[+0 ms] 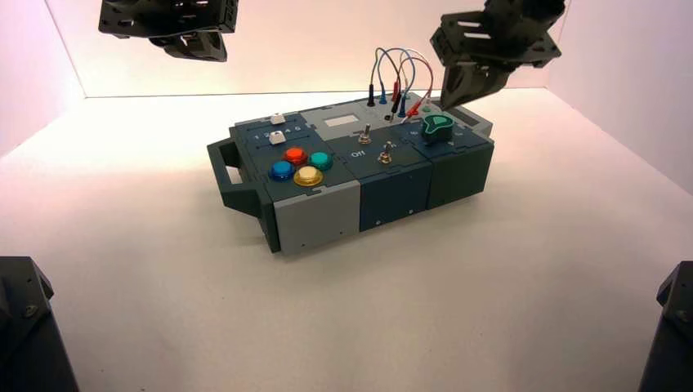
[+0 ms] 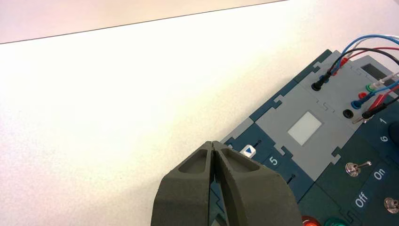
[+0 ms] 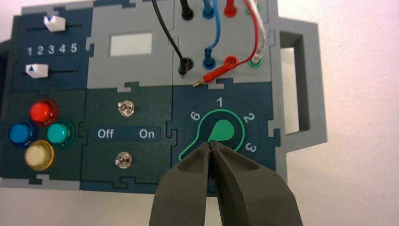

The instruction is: Turn the knob to position 5.

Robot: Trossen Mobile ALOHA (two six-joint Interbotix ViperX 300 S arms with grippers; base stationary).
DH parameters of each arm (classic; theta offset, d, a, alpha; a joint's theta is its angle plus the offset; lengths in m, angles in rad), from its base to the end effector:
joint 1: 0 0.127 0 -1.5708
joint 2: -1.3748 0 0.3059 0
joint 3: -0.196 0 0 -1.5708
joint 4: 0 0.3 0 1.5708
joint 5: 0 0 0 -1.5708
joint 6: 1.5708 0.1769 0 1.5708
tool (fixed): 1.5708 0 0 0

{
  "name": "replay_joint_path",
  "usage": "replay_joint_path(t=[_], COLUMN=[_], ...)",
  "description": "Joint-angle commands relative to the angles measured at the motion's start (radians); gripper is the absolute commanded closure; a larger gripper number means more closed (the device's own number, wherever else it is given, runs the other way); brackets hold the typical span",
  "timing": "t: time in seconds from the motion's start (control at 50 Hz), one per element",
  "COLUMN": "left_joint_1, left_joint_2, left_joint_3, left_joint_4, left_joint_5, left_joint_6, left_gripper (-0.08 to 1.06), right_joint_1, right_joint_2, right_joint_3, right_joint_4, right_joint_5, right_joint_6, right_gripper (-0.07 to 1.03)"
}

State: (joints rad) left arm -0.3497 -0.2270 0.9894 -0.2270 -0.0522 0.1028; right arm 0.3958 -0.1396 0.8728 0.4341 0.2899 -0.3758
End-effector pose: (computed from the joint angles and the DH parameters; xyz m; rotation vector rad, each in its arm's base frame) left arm 0.3215 -0.1150 0.1100 0.0108 0.7213 -0.2792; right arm 0.3013 0.1489 0.0841 -0.1004 1.0077 0.4510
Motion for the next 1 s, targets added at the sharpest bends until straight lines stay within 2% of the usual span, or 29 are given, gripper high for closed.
replay_joint_path(t=[0.02, 0.48, 0.5, 0.56, 0.76, 1.0], left_joint_1=[0.011, 0.012, 0.012, 0.012, 0.012, 0.012], left_joint_2=[-0.011, -0.014, -0.014, -0.012, -0.014, -0.006], left_joint_3=[-0.008, -0.008, -0.008, -0.008, -0.008, -0.011], left_joint_4=[0.0, -0.002, -0.002, -0.002, -0.002, 0.0], left_joint_5=[-0.009, -0.009, -0.009, -0.009, -0.009, -0.009], left_joint_6=[0.0, 0.0, 0.002, 0.002, 0.002, 0.0], left_gripper=[1.01, 1.01, 1.01, 1.01, 1.01, 1.01], right_joint_1=[-0.035, -0.225, -0.25, -0.272, -0.291, -0.293], right_joint_2=[-0.043, -0.218, -0.238, -0.259, -0.321, -0.318], right_joint_3=[-0.006, 0.106, 0.123, 0.143, 0.199, 0.222], right_joint_4=[0.0, 0.0, 0.0, 0.002, 0.012, 0.021], right_joint_5=[-0.005, -0.101, -0.123, -0.152, -0.221, -0.241], right_joint_6=[0.0, 0.0, 0.0, 0.002, 0.008, 0.009], right_gripper=[0.98, 0.99, 0.99, 0.99, 0.99, 0.99])
